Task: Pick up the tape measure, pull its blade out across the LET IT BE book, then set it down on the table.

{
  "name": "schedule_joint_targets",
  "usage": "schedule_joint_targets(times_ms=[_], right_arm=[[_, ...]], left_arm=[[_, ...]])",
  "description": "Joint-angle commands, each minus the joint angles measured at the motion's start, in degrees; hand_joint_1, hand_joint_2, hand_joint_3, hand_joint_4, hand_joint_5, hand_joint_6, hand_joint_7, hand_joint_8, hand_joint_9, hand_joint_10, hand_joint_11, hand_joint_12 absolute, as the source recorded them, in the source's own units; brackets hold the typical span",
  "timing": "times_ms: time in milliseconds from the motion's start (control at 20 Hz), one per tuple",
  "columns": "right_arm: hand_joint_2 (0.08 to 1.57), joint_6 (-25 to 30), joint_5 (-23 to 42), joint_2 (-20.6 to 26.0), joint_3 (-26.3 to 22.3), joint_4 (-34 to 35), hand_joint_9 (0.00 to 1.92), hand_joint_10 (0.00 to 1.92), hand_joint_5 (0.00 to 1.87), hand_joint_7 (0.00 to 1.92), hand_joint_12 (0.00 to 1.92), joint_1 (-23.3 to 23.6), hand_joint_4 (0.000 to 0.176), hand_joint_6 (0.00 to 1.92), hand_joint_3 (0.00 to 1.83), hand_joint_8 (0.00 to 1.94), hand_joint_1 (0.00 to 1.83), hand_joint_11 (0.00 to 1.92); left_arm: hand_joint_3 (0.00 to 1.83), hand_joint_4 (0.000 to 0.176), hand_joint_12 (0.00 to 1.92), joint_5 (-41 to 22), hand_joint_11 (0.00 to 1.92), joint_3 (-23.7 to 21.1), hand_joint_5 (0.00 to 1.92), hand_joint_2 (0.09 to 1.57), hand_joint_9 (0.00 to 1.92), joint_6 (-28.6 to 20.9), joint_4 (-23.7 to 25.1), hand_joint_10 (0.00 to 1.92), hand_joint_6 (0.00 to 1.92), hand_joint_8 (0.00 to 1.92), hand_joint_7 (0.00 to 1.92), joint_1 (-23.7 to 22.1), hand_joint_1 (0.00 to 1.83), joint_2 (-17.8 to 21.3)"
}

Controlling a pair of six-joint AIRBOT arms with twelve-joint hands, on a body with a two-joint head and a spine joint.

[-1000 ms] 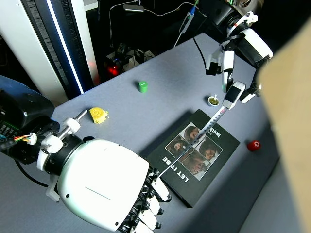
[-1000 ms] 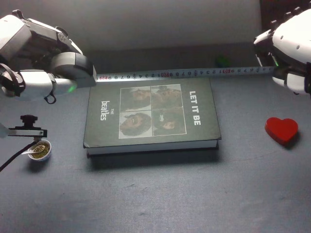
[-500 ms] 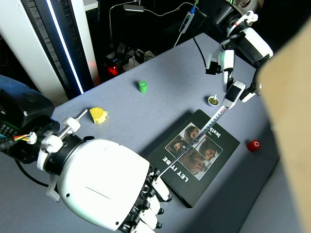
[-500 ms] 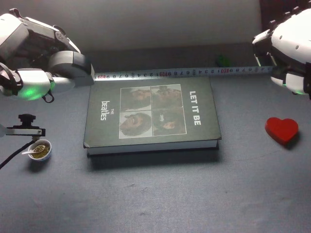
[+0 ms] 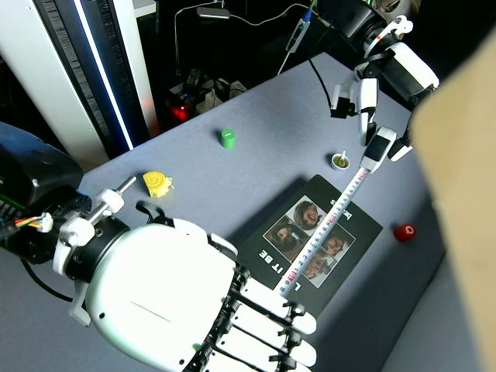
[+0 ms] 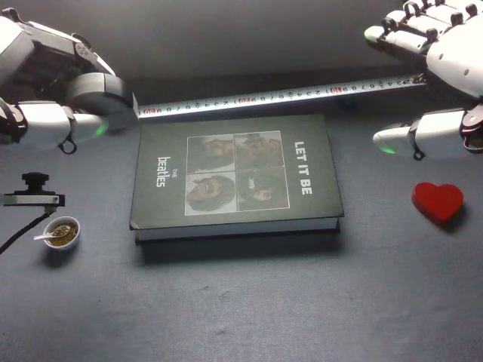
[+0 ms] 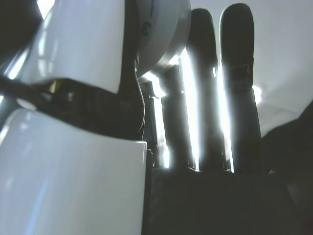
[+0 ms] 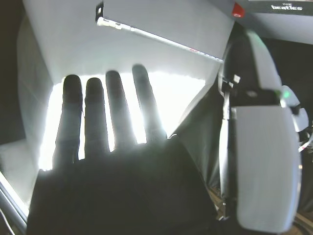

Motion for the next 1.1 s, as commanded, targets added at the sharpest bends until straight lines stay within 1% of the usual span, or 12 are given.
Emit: schedule_joint_targets(times_ms=[0,100,150,300,400,500,600,700,750,850,950,1050], right_arm=[[1.00,0.59,4.67,0.75,-0.52,-2.40,0.00,0.00,0.00,0.00,0.30,1.32,0.048,0.00,0.00,0.00,0.21,0.00],[1.00,2.75,4.77,1.96,-2.37,-3.32,0.00,0.00,0.00,0.00,0.30,1.90,0.048,0.00,0.00,0.00,0.20,0.00],[1.00,3.77,5.05,2.54,-3.33,-3.50,0.00,0.00,0.00,0.00,0.26,2.03,0.048,0.00,0.00,0.00,0.19,0.00],[0.99,5.04,5.33,4.52,-6.78,-4.21,0.00,0.00,0.00,0.00,0.22,2.36,0.049,0.00,0.00,0.00,0.19,0.00],[0.99,8.81,6.99,6.09,-8.81,-9.17,0.00,0.00,0.00,0.00,0.22,1.33,0.049,0.00,0.00,0.00,0.19,0.00],[1.00,12.59,9.98,7.09,-10.31,-14.72,0.00,0.00,0.00,0.00,0.22,-0.06,0.049,0.00,0.00,0.00,0.18,0.00],[1.00,13.69,10.85,8.56,-12.34,-15.09,0.00,0.00,0.00,0.00,0.22,-0.69,0.049,0.00,0.00,0.00,0.18,0.00],[1.00,14.51,11.42,9.79,-13.98,-16.10,0.00,0.00,0.00,0.00,0.24,-1.21,0.049,0.00,0.00,0.00,0.17,0.00],[1.00,14.84,12.25,9.97,-14.47,-16.56,0.00,0.00,0.00,0.00,0.27,-1.36,0.049,0.00,0.00,0.00,0.17,0.00],[1.00,15.51,14.50,10.50,-16.09,-16.58,0.00,0.00,0.00,0.00,0.29,-1.87,0.049,0.00,0.00,0.00,0.17,0.00],[1.00,16.50,14.55,10.98,-17.40,-16.57,0.00,0.00,0.00,0.00,0.32,-2.38,0.049,0.00,0.00,0.00,0.17,0.00],[0.99,17.19,13.38,11.03,-18.16,-16.57,0.00,0.00,0.00,0.00,0.33,-2.12,0.049,0.00,0.00,0.00,0.18,0.00]], left_arm=[[0.00,0.000,1.00,-6.81,0.86,0.24,1.04,1.06,0.94,-0.59,1.44,1.14,0.72,0.67,1.19,-0.17,1.39,0.43],[0.00,0.000,0.99,-6.12,0.86,0.46,1.04,1.06,0.94,-1.17,0.38,1.14,0.72,0.67,1.19,0.65,1.39,0.37],[0.00,0.000,0.99,-5.47,0.86,0.65,1.04,1.06,0.94,-1.37,0.23,1.14,0.72,0.68,1.19,0.79,1.39,0.31],[0.00,0.000,0.98,-1.27,0.84,1.77,1.05,1.06,0.93,-2.22,0.43,1.14,0.72,0.68,1.19,1.55,1.39,-0.07],[0.00,0.000,0.98,1.06,0.85,3.12,1.05,1.06,0.93,-2.94,1.71,1.14,0.72,0.68,1.19,2.80,1.39,-0.59],[0.00,0.000,0.98,2.76,0.85,4.61,1.05,1.06,0.93,-5.96,3.77,1.14,0.72,0.68,1.19,4.09,1.39,-1.03],[0.00,0.000,0.98,2.98,0.85,6.04,1.05,1.06,0.93,-7.38,4.44,1.14,0.72,0.68,1.19,4.95,1.39,-1.53],[0.00,0.000,0.96,3.03,0.86,7.70,1.06,1.06,0.94,-7.61,4.66,1.13,0.70,0.67,1.20,5.24,1.39,-2.13],[0.00,0.000,0.96,3.37,0.86,8.49,1.06,1.06,0.94,-7.62,5.00,1.13,0.70,0.67,1.20,5.31,1.39,-2.41],[0.00,0.000,0.96,4.42,0.86,10.18,1.06,1.06,0.94,-9.27,6.64,1.13,0.70,0.67,1.20,5.47,1.39,-2.99],[0.00,0.000,0.96,5.29,0.86,11.80,1.07,1.06,0.95,-10.78,8.23,1.13,0.69,0.68,1.19,5.70,1.39,-3.58],[0.00,0.000,0.96,6.97,0.85,12.81,1.07,1.06,0.95,-11.85,8.26,1.13,0.68,0.69,1.18,5.93,1.39,-3.71]])
